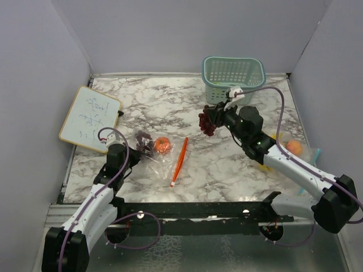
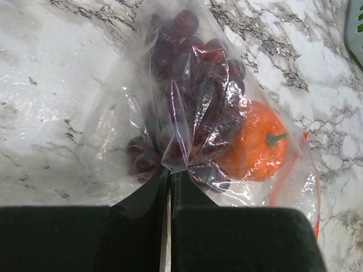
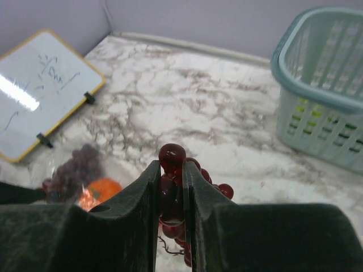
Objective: Open the zip-top bag and remove the fake food
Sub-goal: Pick up the fake fruit from the zipper food storage bag.
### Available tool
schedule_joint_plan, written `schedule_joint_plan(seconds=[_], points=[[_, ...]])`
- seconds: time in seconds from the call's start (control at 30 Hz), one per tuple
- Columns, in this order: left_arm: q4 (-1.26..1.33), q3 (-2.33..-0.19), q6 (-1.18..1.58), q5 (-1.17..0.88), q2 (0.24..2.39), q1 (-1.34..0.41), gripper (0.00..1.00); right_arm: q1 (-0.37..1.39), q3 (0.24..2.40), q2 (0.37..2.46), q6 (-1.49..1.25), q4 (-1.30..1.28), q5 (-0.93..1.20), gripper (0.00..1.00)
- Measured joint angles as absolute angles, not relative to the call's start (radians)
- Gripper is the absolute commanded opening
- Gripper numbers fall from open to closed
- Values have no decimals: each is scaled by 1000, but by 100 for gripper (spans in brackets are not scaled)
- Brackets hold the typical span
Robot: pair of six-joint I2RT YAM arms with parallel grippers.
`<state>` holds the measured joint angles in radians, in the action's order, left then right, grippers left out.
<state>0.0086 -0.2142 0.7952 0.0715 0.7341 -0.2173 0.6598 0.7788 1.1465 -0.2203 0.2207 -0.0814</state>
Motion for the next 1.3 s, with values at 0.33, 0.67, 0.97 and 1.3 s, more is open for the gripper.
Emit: schedule_joint_plan(seconds=[0.33, 0.67, 0.97, 1.3], points=[[9, -213, 794, 72, 731, -217, 0, 474, 1275, 1458, -134, 92, -51, 5], [-10, -213, 783, 80, 714, -217, 0, 293, 1531, 1692, -125, 91, 0, 2], [-16, -213, 770, 83, 719, -217, 0, 280, 1624, 1860, -97, 103, -4, 2], [-16, -213, 769, 87, 721, -217, 0, 257, 1737, 1965, -73, 52, 2, 59]])
